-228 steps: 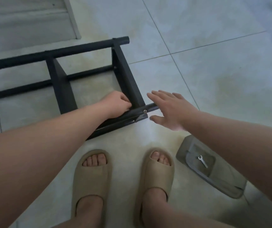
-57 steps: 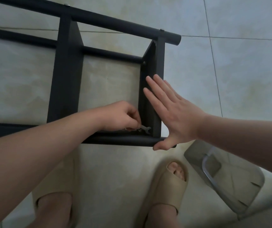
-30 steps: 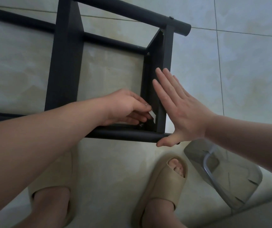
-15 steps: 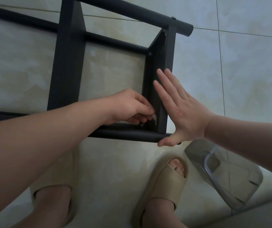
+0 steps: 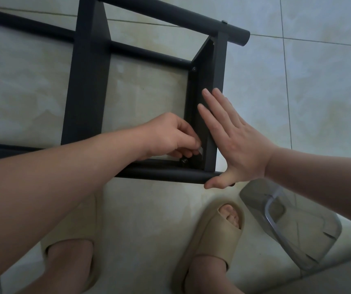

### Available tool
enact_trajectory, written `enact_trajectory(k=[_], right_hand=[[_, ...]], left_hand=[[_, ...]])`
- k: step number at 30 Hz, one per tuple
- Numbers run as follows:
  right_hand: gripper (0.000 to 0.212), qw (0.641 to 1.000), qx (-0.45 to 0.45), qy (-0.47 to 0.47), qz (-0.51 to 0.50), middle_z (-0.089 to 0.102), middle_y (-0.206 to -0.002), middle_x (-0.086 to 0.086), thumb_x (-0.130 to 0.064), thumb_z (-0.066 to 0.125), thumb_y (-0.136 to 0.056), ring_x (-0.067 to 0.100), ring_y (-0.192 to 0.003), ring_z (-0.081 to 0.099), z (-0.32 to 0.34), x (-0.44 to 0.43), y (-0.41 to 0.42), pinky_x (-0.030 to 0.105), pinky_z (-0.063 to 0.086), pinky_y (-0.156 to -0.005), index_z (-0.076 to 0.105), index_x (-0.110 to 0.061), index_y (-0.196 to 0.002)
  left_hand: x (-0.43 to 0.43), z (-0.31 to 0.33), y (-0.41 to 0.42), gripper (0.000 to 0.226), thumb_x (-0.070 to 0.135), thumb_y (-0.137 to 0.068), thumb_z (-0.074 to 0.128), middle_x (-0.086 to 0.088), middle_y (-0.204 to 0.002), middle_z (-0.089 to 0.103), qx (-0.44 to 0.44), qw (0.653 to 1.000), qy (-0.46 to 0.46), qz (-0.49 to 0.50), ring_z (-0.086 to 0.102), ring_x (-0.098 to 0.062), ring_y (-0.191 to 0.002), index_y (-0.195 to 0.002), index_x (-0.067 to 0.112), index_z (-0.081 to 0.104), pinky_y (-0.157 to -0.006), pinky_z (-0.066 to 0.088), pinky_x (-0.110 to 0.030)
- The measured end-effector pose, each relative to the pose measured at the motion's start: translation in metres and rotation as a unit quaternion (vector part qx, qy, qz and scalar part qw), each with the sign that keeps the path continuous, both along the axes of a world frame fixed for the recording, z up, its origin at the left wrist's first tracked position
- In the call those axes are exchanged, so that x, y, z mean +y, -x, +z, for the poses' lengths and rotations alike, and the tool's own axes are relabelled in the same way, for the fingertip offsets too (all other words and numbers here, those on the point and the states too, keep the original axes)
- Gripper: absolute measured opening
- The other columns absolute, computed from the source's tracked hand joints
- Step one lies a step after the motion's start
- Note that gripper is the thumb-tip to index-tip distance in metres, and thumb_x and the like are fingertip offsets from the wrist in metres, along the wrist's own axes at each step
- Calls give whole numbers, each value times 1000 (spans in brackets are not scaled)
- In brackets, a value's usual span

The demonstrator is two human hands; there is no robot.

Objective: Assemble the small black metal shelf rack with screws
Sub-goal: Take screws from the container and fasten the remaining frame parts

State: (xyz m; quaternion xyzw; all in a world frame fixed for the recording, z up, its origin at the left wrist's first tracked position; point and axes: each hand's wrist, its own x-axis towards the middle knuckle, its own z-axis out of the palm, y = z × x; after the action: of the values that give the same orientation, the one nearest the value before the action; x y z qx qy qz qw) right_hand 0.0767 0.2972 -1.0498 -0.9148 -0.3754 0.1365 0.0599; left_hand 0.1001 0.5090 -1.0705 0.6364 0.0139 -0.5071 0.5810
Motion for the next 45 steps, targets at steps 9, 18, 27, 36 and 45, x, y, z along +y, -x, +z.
enact_trajectory(k=[9, 18, 27, 36, 45], right_hand=[[138, 1000, 1, -3, 0, 5, -163, 33, -95, 41, -72, 47, -153, -3, -1, 0, 0, 55, 8, -126, 16, 12, -155], [137, 1000, 4, -11, -3, 5, -163, 33, -95, 40, -73, 46, -154, -3, -3, 1, 1, 56, 9, -126, 16, 11, -155], [137, 1000, 3, -7, -4, 4, -164, 32, -96, 42, -72, 45, -154, -5, -3, 1, 1, 52, 7, -126, 16, 10, -156], [137, 1000, 8, -8, -7, 4, -164, 32, -94, 45, -72, 45, -154, -4, -1, 1, 1, 51, 6, -126, 16, 10, -155], [137, 1000, 13, 1, -11, 4, -164, 31, -94, 47, -70, 44, -154, -6, 0, 2, 1, 49, 3, -127, 17, 10, -156]], left_hand=[[7, -2, -6, 11, 11, -94, 66, -4, -80, 76, 56, 997, 13, -43, 68, -9, -67, -84, 11, 70, -66, 55, -21], [2, 2, -22, 19, 18, -93, 67, 9, -75, 72, -109, 971, -50, -207, 64, -10, -79, -81, 30, 72, -70, 53, -27], [3, -3, -25, 14, 7, -93, 66, 4, -72, 73, -24, 990, 0, -136, 65, -5, -68, -88, 17, 74, -69, 57, -21], [-1, -13, -3, 5, 14, -96, 63, -5, -80, 75, 190, 978, 71, 40, 72, -13, -73, -96, 10, 66, -61, 56, -24], [2, -10, -8, 5, 14, -95, 66, -5, -83, 77, 65, 998, 6, -20, 72, -12, -78, -95, 11, 70, -81, 58, -30]])
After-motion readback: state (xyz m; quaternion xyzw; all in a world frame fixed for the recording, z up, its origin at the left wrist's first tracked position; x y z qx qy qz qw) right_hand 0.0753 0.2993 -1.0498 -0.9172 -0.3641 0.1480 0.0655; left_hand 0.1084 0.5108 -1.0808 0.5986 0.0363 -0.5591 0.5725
